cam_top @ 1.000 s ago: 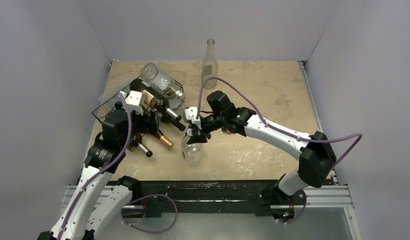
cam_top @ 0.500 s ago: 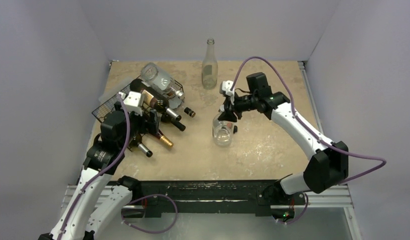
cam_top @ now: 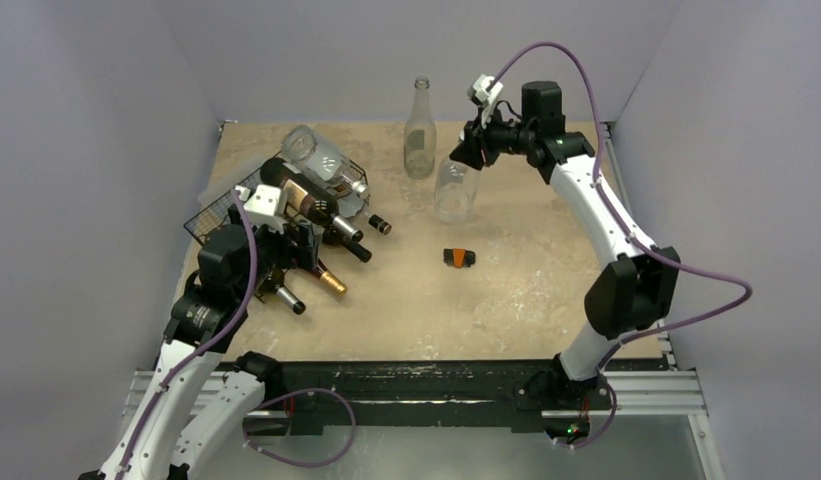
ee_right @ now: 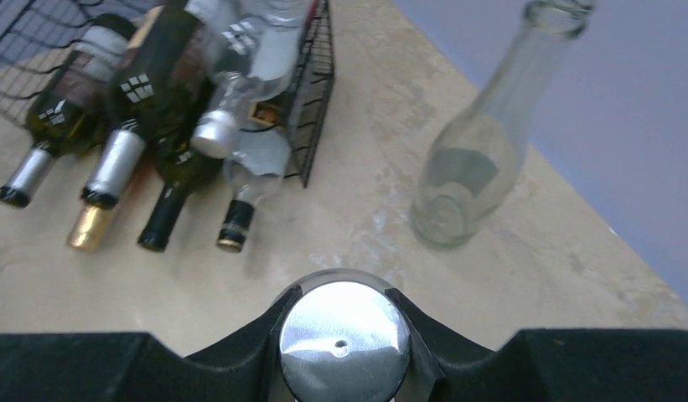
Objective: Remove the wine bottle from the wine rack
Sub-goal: Place the wine bottle at the center of the board.
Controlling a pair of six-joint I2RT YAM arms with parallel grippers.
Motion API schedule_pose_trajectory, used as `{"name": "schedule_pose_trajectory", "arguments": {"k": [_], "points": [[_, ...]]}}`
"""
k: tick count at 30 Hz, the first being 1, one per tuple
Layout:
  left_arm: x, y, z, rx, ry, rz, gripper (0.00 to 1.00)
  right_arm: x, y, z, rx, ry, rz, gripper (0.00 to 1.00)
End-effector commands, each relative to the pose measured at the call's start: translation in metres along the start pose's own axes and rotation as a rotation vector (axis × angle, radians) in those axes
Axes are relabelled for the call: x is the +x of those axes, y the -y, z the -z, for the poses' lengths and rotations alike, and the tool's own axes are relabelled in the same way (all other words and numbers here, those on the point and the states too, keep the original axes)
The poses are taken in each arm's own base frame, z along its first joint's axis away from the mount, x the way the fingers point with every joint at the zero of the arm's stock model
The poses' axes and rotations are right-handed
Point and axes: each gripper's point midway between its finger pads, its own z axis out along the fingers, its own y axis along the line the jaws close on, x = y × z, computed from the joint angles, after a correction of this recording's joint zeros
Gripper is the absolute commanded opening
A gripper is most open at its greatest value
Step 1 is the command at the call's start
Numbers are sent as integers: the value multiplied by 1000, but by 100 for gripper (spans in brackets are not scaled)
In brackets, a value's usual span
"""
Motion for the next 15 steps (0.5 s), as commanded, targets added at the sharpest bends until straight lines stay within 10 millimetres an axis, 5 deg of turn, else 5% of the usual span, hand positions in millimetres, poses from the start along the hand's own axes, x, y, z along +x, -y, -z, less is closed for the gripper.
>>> {"name": "schedule_pose_trajectory", "arguments": {"k": [1,6,15], "points": [[-14,4,-1,22,57,2,100,-80,69,9,228,193,54,0],[-14,4,-1,26,55,1,100,-78,122,-13,365,204,-15,0],[-14,7,-2,43,52,4,100,-66,181,-39,535,255,-87,0]]}}
